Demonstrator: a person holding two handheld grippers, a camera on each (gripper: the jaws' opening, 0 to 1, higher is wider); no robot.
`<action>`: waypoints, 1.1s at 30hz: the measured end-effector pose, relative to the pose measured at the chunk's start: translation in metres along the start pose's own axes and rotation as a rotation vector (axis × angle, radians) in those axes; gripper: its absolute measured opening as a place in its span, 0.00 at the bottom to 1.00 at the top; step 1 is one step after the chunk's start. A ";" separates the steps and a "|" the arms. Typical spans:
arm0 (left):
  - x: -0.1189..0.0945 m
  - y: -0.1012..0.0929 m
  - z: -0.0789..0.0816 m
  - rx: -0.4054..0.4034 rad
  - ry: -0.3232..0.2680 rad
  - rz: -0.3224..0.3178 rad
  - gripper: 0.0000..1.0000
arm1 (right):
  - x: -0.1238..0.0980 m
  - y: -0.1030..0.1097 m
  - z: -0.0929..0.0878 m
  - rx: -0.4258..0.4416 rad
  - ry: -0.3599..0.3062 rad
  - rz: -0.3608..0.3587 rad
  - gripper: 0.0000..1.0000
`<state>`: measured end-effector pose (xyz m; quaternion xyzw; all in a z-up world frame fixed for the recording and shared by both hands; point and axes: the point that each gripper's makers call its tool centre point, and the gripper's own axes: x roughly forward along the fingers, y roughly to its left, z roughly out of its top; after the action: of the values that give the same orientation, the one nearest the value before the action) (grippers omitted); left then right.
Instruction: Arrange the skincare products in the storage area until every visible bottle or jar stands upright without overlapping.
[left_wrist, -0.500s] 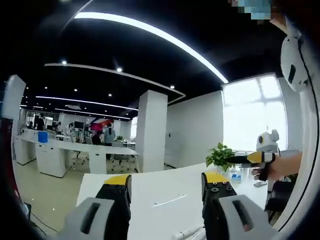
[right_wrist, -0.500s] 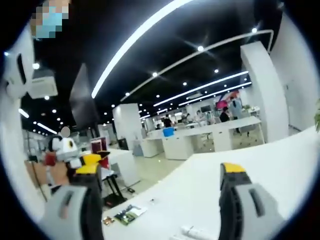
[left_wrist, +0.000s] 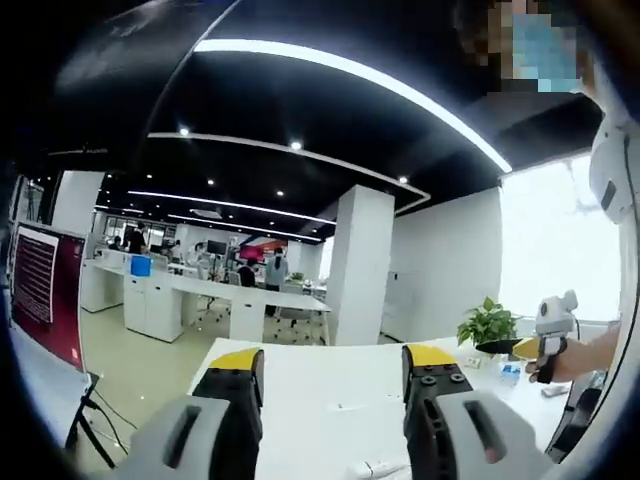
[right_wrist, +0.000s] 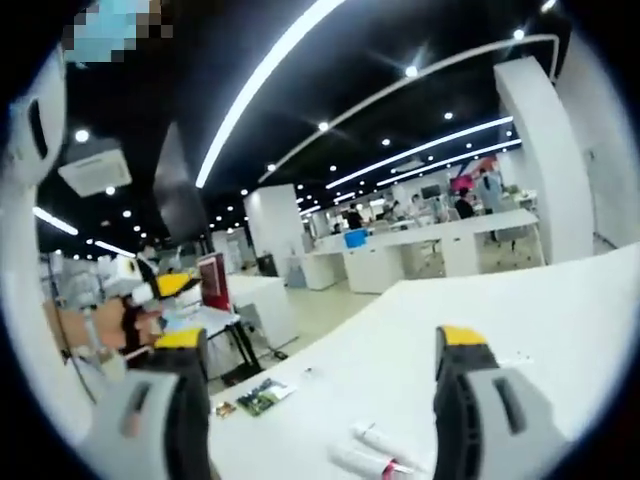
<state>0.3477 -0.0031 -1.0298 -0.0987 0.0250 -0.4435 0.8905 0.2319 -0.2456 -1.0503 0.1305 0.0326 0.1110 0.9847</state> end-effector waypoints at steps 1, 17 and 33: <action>0.002 0.001 -0.001 -0.006 0.006 -0.008 0.57 | 0.001 0.002 0.002 0.001 -0.005 -0.003 0.91; 0.034 0.016 -0.015 0.047 0.052 -0.371 0.55 | 0.008 0.053 -0.004 -0.013 0.026 -0.275 0.89; 0.039 -0.007 -0.012 0.169 0.125 -0.317 0.50 | 0.030 0.032 -0.001 -0.001 0.022 -0.126 0.78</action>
<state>0.3638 -0.0400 -1.0383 0.0016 0.0272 -0.5840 0.8113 0.2545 -0.2088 -1.0439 0.1264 0.0513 0.0502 0.9894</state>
